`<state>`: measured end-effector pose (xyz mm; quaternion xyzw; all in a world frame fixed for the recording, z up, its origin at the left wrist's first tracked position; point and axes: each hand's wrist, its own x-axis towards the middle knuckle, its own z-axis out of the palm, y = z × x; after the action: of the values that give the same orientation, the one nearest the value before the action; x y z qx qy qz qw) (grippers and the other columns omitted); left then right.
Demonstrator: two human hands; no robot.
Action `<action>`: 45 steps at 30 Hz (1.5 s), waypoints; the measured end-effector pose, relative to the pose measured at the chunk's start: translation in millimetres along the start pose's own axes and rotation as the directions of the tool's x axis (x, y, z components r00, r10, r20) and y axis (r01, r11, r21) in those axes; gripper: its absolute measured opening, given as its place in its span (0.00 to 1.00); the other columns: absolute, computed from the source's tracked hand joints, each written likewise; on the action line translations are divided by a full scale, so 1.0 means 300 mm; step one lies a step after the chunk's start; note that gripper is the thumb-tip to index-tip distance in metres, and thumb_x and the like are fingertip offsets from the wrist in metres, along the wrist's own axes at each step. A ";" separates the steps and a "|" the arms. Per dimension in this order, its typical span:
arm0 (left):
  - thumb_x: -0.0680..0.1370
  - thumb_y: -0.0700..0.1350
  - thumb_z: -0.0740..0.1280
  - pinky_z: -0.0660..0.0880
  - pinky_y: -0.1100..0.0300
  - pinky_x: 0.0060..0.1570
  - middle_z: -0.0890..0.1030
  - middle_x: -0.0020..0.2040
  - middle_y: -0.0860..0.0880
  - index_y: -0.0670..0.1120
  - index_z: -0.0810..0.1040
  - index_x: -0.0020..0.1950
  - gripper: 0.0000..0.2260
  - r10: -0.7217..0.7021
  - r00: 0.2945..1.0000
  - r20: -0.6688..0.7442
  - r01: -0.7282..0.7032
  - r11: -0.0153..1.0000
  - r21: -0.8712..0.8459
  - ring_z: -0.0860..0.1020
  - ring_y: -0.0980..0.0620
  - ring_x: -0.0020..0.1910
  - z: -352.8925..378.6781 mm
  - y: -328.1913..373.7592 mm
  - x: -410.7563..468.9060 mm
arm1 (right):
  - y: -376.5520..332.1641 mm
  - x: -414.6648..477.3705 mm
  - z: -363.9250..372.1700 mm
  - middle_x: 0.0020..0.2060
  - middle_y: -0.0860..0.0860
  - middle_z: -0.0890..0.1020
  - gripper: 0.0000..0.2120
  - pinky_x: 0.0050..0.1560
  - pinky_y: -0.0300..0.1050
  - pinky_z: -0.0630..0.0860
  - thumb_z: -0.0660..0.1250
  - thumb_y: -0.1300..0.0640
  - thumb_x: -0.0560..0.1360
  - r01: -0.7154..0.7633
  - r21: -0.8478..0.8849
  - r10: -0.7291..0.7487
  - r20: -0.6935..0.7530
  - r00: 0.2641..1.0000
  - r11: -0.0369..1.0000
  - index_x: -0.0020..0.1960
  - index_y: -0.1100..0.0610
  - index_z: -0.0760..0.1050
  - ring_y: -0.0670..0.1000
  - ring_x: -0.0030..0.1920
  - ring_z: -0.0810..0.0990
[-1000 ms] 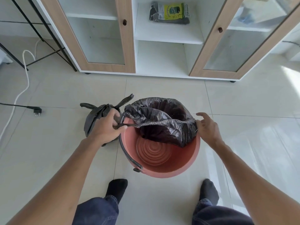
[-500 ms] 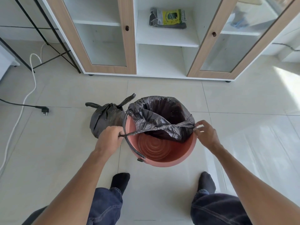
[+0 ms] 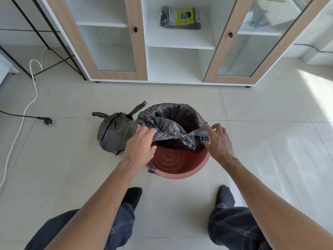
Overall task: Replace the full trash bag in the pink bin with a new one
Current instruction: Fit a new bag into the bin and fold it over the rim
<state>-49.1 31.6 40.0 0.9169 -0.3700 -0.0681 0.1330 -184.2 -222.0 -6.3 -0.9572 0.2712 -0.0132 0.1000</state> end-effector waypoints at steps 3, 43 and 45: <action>0.73 0.49 0.74 0.73 0.55 0.59 0.77 0.62 0.49 0.46 0.71 0.72 0.29 0.147 0.988 0.049 -0.151 0.986 0.074 0.74 0.48 0.61 0.076 0.054 0.036 | -0.014 0.013 0.005 0.54 0.56 0.75 0.15 0.51 0.53 0.75 0.71 0.59 0.73 0.025 0.013 -0.025 -0.003 1.000 1.000 0.59 0.52 0.77 0.59 0.51 0.75; 0.65 0.53 0.79 0.66 0.63 0.30 0.67 0.39 0.55 0.51 0.65 0.40 0.22 0.202 0.973 0.111 -0.206 0.978 0.030 0.67 0.56 0.34 0.156 0.020 -0.025 | 0.031 -0.071 0.065 0.49 0.51 0.75 0.05 0.40 0.48 0.69 0.62 0.56 0.81 -0.210 0.322 0.248 -0.079 0.966 0.923 0.52 0.58 0.74 0.55 0.49 0.71; 0.66 0.53 0.79 0.65 0.63 0.30 0.66 0.40 0.55 0.49 0.71 0.41 0.18 0.212 0.974 0.082 -0.215 0.976 0.038 0.66 0.57 0.34 0.157 0.030 -0.016 | 0.045 -0.072 0.079 0.50 0.53 0.75 0.06 0.43 0.50 0.71 0.62 0.57 0.80 -0.228 0.372 0.280 -0.092 0.956 0.900 0.53 0.58 0.74 0.57 0.49 0.73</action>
<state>-69.0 19.5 -2.2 0.8714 -0.4728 -0.0802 0.1038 -207.8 -217.7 -31.7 -0.8759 0.3933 -0.1179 0.2535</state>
